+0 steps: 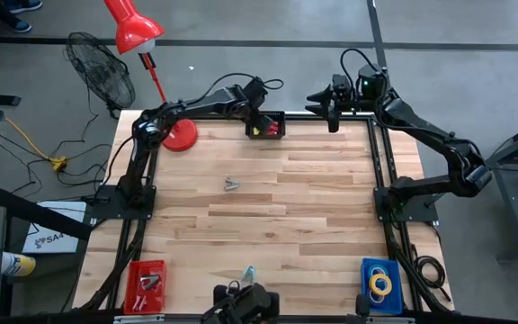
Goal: Pick and place Stapler, Stapler remover, tape
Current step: Put the gray staple remover into the red basket
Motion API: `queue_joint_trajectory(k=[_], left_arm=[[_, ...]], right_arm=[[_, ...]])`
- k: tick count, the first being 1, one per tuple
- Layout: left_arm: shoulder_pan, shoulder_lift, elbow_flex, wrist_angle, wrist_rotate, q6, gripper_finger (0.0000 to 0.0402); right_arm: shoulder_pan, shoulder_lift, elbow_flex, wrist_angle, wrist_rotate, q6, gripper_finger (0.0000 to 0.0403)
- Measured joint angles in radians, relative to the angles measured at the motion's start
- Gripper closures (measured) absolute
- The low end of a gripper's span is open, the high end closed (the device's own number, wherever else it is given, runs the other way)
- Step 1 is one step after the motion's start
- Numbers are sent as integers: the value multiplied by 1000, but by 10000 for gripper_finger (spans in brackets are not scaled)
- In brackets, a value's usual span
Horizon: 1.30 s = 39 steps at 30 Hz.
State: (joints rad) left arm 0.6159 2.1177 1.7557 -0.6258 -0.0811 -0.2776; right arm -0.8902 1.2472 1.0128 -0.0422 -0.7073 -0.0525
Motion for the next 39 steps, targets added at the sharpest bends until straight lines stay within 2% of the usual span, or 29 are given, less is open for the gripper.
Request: queue_joint_trajectory(k=[6,15,22,26,34,39], left_arm=[[-1,-62,0,-120,-34,54,126],[-66,-132,0,-454,-93,176,126],[-159,-136,0,-632,-77,424,126],[-212,-136,-17,-672,-64,491,126],[-273,-135,-21,-735,-24,480,124],[-314,-134,-21,-728,26,474,89]], right_arm=[[0,0,0,-6,0,3,233],[0,0,0,-37,-3,1,233],[0,0,0,-52,-10,0,233],[0,0,0,-59,-29,0,233],[0,-7,0,-97,-61,-5,233],[0,-19,0,-102,-63,-8,233]])
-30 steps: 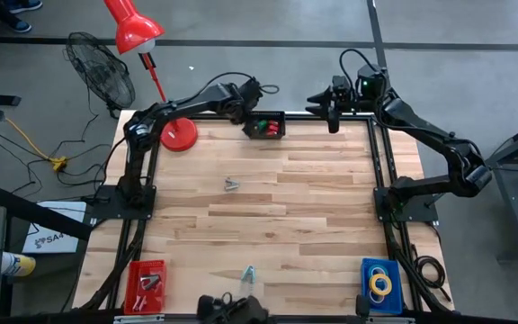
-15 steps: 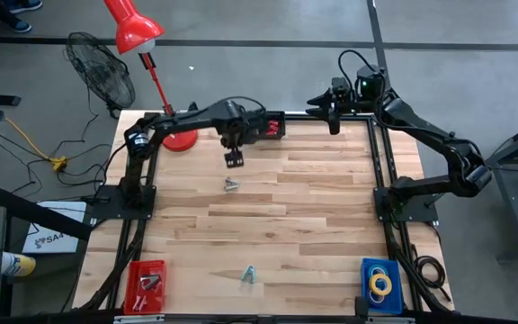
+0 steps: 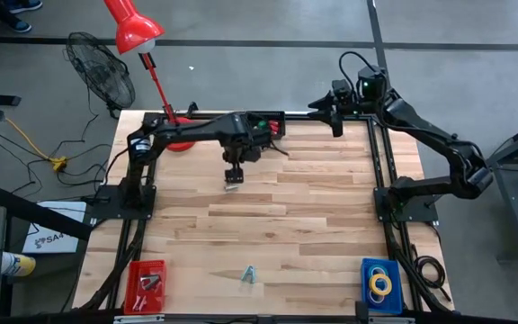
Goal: Pick and place Stapler, Stapler remover, tape
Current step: Put the gray staple remover into the red basket
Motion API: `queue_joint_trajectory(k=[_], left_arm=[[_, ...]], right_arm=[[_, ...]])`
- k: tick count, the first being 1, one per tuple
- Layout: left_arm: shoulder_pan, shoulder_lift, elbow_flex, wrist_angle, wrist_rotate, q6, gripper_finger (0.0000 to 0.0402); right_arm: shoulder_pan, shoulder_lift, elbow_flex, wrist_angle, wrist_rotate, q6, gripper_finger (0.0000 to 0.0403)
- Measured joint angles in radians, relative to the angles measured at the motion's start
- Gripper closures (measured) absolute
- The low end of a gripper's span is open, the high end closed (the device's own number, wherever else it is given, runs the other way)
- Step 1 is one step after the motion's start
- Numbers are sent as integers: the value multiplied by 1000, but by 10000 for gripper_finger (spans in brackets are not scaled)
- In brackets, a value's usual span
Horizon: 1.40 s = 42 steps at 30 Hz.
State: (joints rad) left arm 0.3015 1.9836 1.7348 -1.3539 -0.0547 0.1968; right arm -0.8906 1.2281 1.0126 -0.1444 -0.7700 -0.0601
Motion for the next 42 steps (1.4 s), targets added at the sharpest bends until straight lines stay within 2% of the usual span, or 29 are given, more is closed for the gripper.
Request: queue_joint_trajectory(k=[5,9,25,38,42], left_arm=[[-52,40,0,14,2,-6,38],[-87,64,0,21,0,-22,20],[-108,206,-2,0,24,-175,18],[-105,229,-1,18,-28,-206,19],[-105,229,-22,16,-2,-206,40]], right_arm=[[0,-6,0,-7,-15,0,233],[0,-6,0,-18,-37,5,233],[1,-6,0,-61,-52,-19,233],[1,-6,0,-95,-52,-18,233],[1,-6,0,-101,-52,-18,233]])
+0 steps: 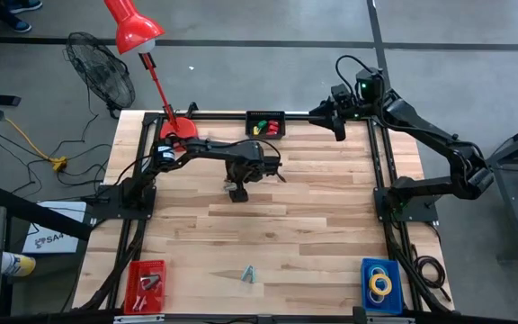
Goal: Pick and place Stapler, Stapler remover, tape
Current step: Put the gray staple remover into the red basket
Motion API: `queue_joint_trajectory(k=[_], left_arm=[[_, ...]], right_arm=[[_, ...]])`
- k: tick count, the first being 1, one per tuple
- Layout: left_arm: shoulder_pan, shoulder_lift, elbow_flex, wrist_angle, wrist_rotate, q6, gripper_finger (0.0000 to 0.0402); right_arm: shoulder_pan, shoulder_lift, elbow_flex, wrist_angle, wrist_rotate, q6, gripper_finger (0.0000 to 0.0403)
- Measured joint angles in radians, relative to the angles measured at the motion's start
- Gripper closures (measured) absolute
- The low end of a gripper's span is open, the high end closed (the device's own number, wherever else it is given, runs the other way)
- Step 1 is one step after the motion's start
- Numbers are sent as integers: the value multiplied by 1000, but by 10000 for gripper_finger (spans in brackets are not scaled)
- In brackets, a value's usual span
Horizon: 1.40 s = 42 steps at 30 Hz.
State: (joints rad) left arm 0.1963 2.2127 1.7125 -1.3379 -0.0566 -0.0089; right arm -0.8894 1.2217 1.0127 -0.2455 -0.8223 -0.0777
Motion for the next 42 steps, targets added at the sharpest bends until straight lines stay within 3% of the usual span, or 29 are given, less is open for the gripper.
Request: queue_joint_trajectory(k=[8,19,33,42], left_arm=[[0,-7,-81,35,49,4,108],[0,-6,-82,41,41,27,169],[0,-19,-85,27,22,57,296],[-8,-97,-86,-97,47,136,288]], right_arm=[[0,0,0,-1,0,-1,233],[0,0,0,-1,0,-9,233],[0,0,0,-2,0,-9,233],[0,0,0,-6,0,-16,233]])
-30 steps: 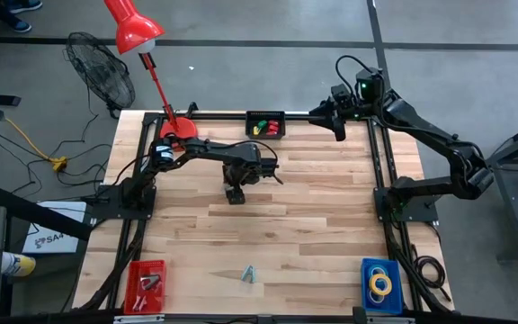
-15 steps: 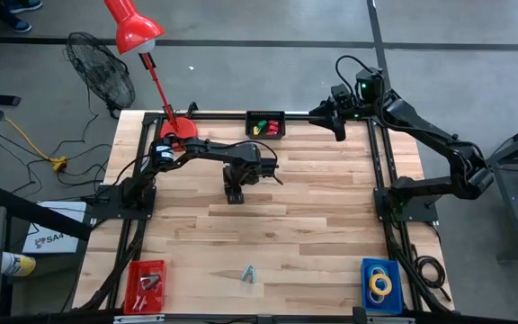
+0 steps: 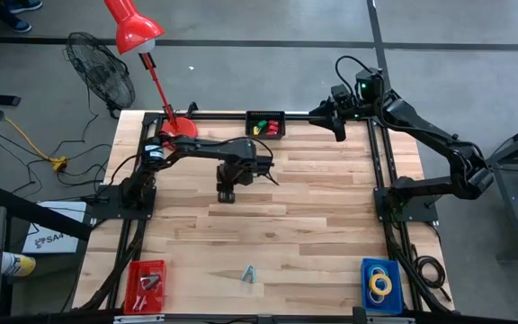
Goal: Pick and place Stapler, Stapler remover, tape
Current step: Put the gray staple remover into the red basket
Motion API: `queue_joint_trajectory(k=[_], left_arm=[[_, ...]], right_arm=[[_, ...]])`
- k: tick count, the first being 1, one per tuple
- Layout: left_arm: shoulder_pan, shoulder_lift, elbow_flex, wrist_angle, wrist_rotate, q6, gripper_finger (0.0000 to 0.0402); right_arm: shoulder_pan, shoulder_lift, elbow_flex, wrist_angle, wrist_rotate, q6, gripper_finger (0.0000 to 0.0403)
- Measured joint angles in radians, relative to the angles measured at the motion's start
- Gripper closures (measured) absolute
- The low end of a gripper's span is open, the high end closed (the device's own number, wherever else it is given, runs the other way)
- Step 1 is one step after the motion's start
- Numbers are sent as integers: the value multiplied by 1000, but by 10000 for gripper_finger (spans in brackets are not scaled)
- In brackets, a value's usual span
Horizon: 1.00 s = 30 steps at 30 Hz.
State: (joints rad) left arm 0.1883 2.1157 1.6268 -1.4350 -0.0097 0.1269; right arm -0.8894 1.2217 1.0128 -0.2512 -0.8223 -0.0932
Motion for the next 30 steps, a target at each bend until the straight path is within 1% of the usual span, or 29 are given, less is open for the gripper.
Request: queue_joint_trajectory(k=[3,6,8,10,12,14,18,22,26,30], left_arm=[[-14,-53,0,-68,5,39,284],[-41,-97,2,-130,13,94,290],[-69,-126,0,-134,33,128,292],[-101,-161,-6,-136,76,134,292],[-139,-183,-12,-135,93,128,290],[-179,-208,-43,-132,126,94,289],[-269,-264,-118,-134,212,-35,288],[-382,-329,-203,-134,284,-259,288],[-523,-390,-255,-94,387,-500,288],[-690,-413,-271,-46,477,-681,287]], right_arm=[[0,0,0,-8,0,-5,233],[0,0,0,-23,0,-20,233],[0,0,0,-25,0,-24,233],[0,0,0,-24,0,-27,233],[0,0,0,-25,0,-25,233],[0,0,0,-28,0,-23,233],[0,0,0,-33,0,-19,233],[0,0,0,-33,0,-16,233],[0,0,0,-37,0,-16,233],[0,0,0,-37,0,-16,233]])
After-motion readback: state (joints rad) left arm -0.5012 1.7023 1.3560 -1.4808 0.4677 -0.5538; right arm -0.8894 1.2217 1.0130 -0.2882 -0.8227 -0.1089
